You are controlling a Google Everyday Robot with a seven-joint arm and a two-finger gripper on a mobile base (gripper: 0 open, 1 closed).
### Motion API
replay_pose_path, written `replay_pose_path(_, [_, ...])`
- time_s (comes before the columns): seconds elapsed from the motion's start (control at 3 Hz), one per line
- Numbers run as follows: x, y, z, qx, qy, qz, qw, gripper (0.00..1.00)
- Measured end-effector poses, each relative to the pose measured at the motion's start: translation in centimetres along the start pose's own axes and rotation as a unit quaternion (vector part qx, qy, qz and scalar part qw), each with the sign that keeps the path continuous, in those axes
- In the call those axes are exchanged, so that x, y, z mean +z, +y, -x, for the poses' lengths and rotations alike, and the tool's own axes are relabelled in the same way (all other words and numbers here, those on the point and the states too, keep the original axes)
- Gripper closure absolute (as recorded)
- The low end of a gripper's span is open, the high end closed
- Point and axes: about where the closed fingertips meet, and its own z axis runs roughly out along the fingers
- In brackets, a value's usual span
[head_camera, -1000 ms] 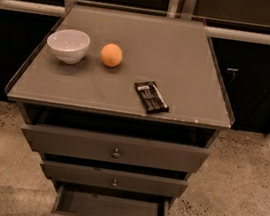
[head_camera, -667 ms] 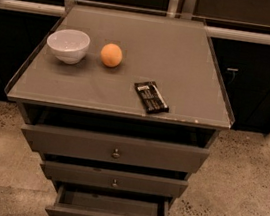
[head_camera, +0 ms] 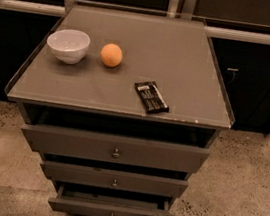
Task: Close bottom drawer
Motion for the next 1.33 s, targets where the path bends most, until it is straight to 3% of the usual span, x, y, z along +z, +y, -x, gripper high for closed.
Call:
replay_pose_path(0.67, [3.5,-2.7,1.1,-0.018,-0.02,-0.037,0.999,1.0])
replay_pose_path(1.0, [6.5,-3.8,3.1,-0.025,-0.039,-0.038,0.9982,1.0])
replay_pose_path(1.33, [6.5,-3.8,3.1,-0.025,-0.04,-0.038,0.9981,1.0])
